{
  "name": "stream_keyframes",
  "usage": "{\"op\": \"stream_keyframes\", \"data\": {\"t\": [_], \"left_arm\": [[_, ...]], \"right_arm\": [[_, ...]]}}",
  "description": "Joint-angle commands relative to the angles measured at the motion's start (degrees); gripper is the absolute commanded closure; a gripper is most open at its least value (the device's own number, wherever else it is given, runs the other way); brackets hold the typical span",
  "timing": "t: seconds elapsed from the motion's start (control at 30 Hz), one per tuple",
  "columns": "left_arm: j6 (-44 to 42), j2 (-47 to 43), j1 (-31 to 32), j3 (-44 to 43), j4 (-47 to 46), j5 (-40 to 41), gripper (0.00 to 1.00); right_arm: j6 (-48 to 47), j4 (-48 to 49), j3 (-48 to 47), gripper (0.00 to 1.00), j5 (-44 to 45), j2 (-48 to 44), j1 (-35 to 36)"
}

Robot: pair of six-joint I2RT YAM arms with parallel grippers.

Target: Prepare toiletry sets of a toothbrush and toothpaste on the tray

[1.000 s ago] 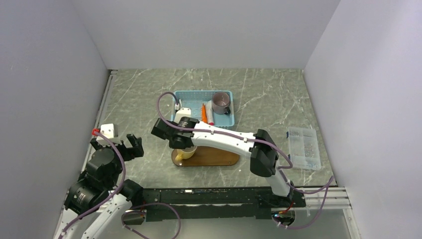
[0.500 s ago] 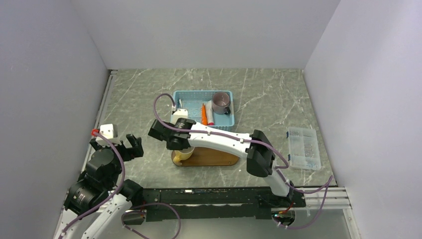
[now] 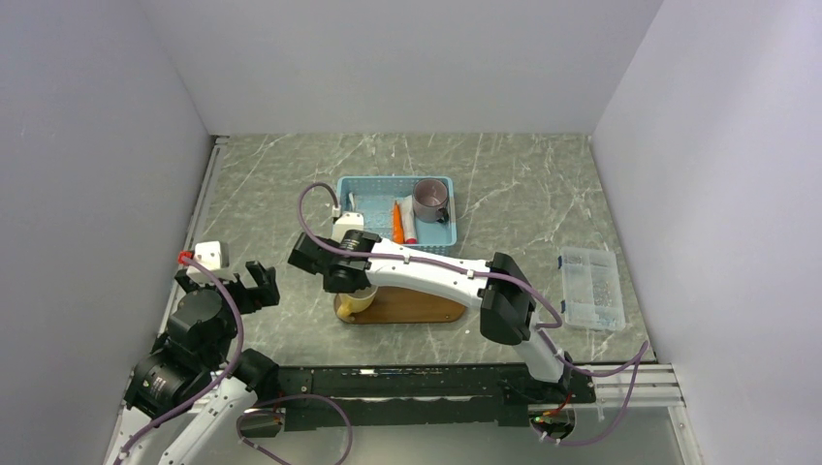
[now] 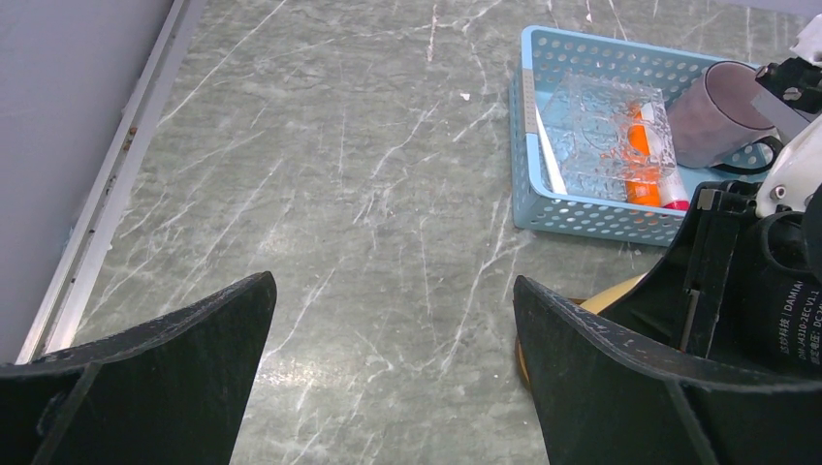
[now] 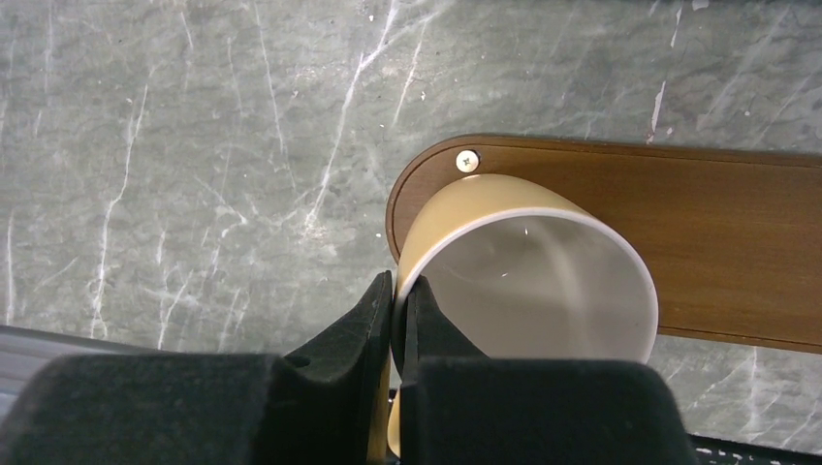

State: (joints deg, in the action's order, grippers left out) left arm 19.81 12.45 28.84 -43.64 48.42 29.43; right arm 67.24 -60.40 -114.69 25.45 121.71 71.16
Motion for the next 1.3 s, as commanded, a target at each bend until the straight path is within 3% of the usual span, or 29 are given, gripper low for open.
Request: {"op": "stream_keyframes", "data": {"t": [0.0, 0.3, 0.67, 1.03, 1.27], "left_arm": [[0.6, -0.7, -0.2, -1.5, -0.3, 0.8, 0.01], [0.6, 0.0, -0.3, -1.5, -0.3, 0.4, 0.01], [0.4, -0.4, -0.2, -1.6, -0.7, -1.4, 0.01], [2.6, 3.8, -0.2, -3.3, 0.4, -6.4, 0.01], [3.1, 5.9, -0.2, -2.8, -2.1, -12.8, 0.01]], "right_arm": [[0.0, 2.5, -0.7, 0.92, -1.0, -0.7, 0.7], [-0.2, 3.2, 0.0, 0.76, -1.0, -1.4, 0.8], [-0.6, 4.5, 4.9, 0.71, 1.2, -7.1, 1.2], [-5.4, 17.0, 22.1, 0.59, 2.0, -23.4, 1.4], [-7.8, 12.7, 19.1, 0.58, 3.3, -20.1, 1.4]]}}
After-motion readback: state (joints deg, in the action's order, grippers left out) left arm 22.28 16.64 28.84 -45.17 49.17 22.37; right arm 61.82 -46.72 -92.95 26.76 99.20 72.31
